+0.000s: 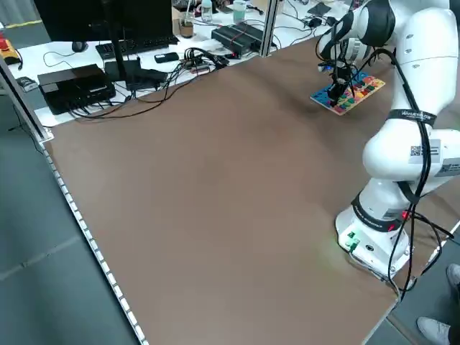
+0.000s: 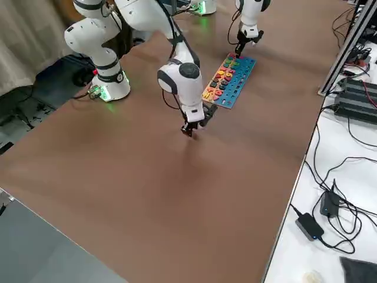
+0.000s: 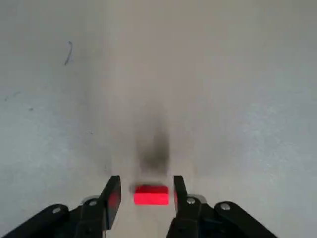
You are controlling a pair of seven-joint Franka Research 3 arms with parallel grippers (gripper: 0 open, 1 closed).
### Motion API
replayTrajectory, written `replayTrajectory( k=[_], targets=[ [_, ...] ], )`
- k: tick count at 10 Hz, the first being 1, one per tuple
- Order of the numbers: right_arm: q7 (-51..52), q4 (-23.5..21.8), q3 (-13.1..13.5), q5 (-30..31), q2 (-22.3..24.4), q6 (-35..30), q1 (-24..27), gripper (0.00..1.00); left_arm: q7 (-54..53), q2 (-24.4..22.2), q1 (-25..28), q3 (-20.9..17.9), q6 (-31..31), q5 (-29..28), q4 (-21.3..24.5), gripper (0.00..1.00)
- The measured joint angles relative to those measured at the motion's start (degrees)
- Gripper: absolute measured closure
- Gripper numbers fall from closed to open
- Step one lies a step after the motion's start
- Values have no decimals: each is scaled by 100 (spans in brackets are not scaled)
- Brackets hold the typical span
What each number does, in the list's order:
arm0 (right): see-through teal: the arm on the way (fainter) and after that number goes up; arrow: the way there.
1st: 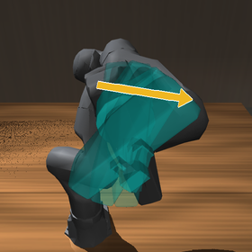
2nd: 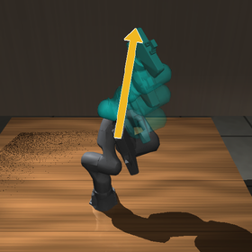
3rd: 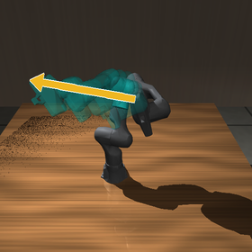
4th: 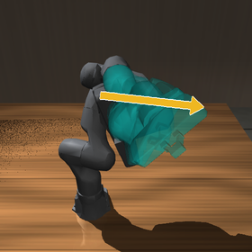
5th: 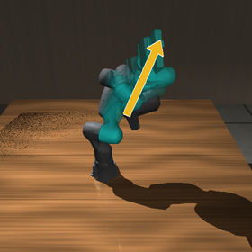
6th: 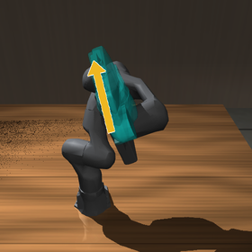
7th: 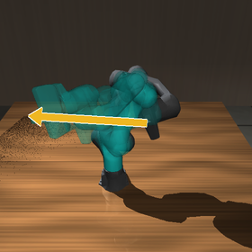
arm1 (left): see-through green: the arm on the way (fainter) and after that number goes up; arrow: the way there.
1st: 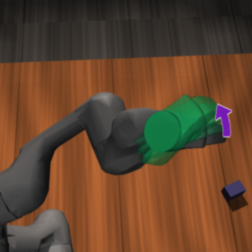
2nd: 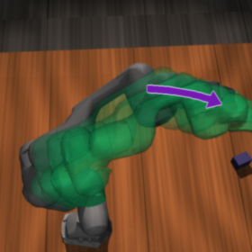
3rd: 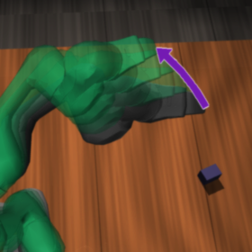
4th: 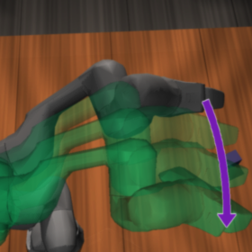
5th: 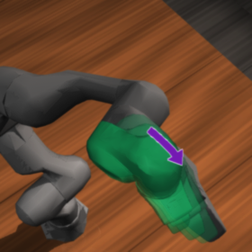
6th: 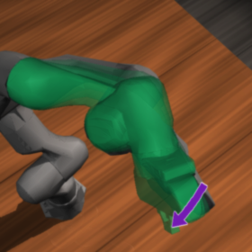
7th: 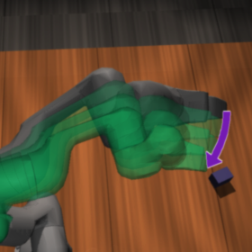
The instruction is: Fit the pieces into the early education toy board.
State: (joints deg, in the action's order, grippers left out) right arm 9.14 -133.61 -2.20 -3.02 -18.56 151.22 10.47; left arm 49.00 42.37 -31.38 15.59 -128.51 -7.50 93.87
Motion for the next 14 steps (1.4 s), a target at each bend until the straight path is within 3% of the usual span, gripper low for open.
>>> replayTrajectory(
  k=[4,8,9,10,14],
  targets=[
    [-293,-362,-4,0,54,467,-18,48,82,22,-10,4,-2,0,8,87],
    [-336,-378,-4,0,54,483,-21,48,91,37,-11,4,-1,0,6,87],
    [-337,-383,-4,0,54,484,-21,48,91,39,-11,4,0,0,7,85],
    [-338,-390,-4,0,54,484,-21,48,91,43,-9,-1,7,0,8,73],
    [-338,-420,-4,0,48,483,-21,48,91,37,5,-4,2,0,-13,67]
  ],
)
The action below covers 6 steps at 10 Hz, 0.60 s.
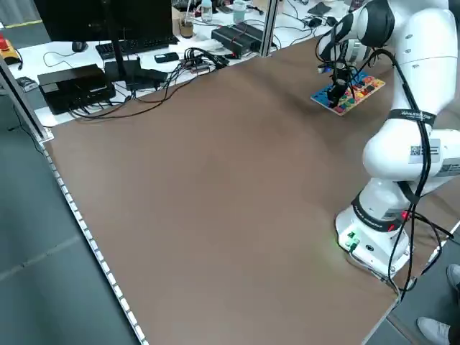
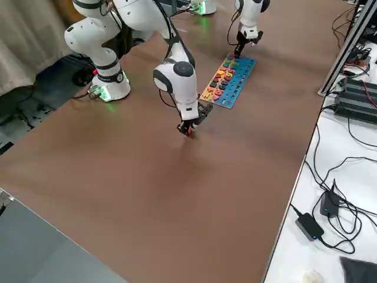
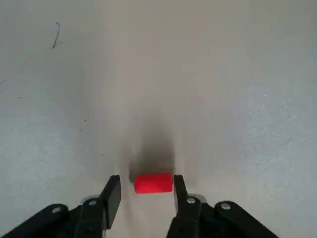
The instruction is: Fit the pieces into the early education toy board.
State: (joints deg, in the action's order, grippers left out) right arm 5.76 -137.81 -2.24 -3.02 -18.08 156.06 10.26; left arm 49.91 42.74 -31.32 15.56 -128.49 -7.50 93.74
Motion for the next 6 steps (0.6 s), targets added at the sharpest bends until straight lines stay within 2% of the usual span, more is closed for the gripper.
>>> replayTrajectory(
  k=[3,6],
  targets=[
    [-2,-8,16,0,-23,-1,0,49,-24,-288,131,-13,-8,0,-117,58],
    [-2,-13,68,0,-37,-1,0,49,-409,-901,574,-24,271,-1,-162,38]
  ],
)
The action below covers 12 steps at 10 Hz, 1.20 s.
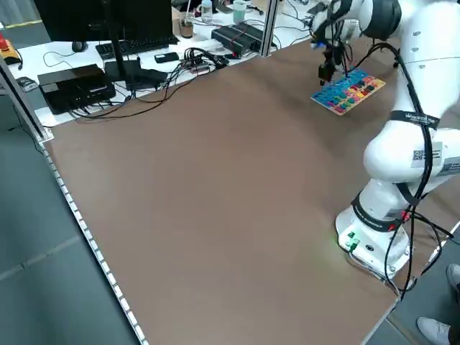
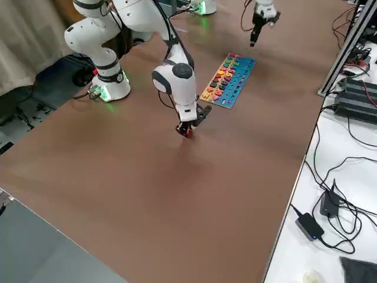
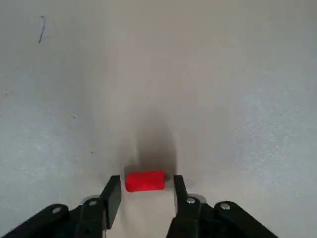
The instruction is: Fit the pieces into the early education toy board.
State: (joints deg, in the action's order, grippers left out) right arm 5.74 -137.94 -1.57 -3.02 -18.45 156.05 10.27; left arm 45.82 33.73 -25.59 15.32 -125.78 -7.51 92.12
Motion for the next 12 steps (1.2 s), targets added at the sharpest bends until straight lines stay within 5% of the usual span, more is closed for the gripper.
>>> replayTrajectory(
  k=[3,7,12],
  targets=[
    [0,-1,0,0,0,0,-3,52,-266,-321,247,-15,219,-7,-41,27],
    [-1,-9,0,1,-1,-1,-85,58,-1436,-1323,1445,-35,1303,-16,-547,0],
    [-2,-18,0,1,-1,-1,-126,59,-3351,-2290,2336,-38,2222,-12,-657,0]
  ],
)
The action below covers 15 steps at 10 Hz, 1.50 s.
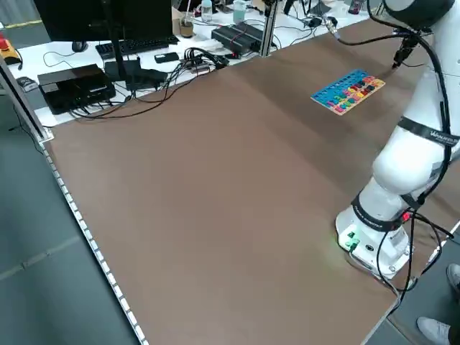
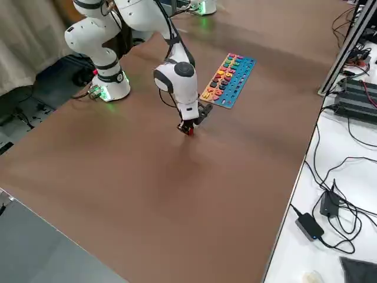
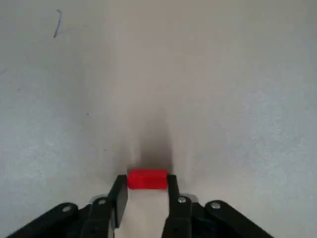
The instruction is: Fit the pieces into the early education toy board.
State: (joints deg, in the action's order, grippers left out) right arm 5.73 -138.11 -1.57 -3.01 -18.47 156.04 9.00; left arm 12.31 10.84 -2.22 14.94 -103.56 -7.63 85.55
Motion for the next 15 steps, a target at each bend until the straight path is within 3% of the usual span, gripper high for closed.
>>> replayTrajectory(
  k=[1,3,5,9,15],
  targets=[
    [0,-1,1,0,0,0,0,60,-308,-187,144,-104,112,6,-2,0],
    [0,-2,1,0,0,0,-3,63,-692,-490,259,-910,344,474,-33,0],
    [-1,-2,2,0,2,0,-4,64,-1186,-722,461,-1361,579,782,-44,0],
    [-151,30,-4,0,98,-14,-212,64,-1375,-773,291,-1476,1053,787,1,0],
    [-1715,145,-30,-26,484,-806,-1664,64,-1340,-271,126,-1597,930,787,-33,0]
  ],
)
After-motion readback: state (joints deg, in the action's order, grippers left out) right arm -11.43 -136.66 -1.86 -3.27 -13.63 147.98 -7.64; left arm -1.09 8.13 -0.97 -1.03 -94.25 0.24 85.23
